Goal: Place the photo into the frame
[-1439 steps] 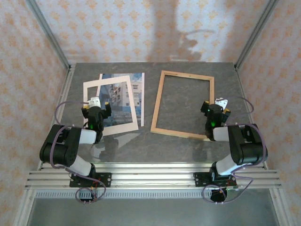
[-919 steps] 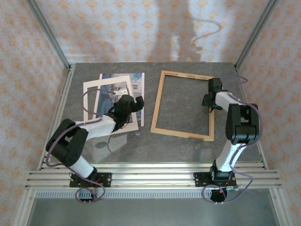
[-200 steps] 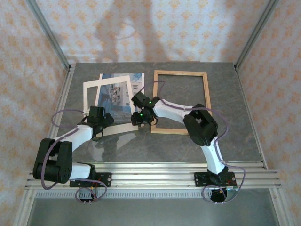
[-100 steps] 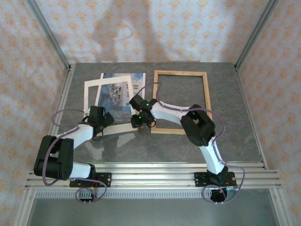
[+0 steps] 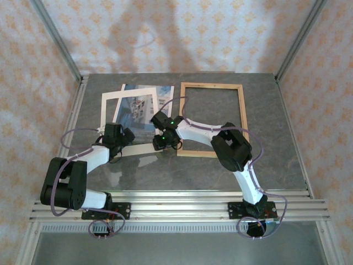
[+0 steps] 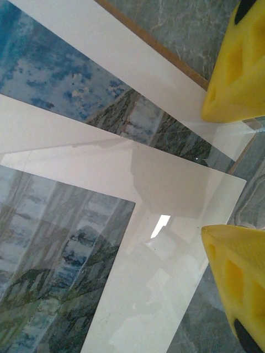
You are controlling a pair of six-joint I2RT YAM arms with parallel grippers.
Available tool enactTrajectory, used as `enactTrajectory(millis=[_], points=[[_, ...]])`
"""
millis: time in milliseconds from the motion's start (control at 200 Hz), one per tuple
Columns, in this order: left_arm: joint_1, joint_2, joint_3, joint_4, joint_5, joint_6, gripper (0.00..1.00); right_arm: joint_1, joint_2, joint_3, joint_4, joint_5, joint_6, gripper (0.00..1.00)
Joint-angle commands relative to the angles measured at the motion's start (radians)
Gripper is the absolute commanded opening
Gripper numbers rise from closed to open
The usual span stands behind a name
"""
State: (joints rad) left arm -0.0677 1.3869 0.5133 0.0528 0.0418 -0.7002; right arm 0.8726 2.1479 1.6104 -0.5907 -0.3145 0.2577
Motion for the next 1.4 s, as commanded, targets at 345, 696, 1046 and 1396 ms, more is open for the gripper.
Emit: enactTrajectory(millis=[345, 696, 1046, 1396], points=[[-0.002, 0.05, -0.033, 0.009, 0.083, -0.037, 1.0, -0.042, -0.07, -0.075, 0.122, -0.219, 0.023, 0.52], [-0.001, 0.049, -0.035, 0.001, 0.072, -0.032, 1.0, -0.073, -0.117, -0.131, 0.193, -0.283, 0.059, 0.52], [-0.001, 0.048, -0.034, -0.002, 0.067, -0.03, 1.0, -0.076, -0.182, -0.203, 0.266, -0.281, 0.08, 0.51], [-0.002, 0.041, -0.035, -0.005, 0.064, -0.027, 1.0, -0.076, -0.099, -0.139, 0.226, -0.318, 0.139, 0.33]])
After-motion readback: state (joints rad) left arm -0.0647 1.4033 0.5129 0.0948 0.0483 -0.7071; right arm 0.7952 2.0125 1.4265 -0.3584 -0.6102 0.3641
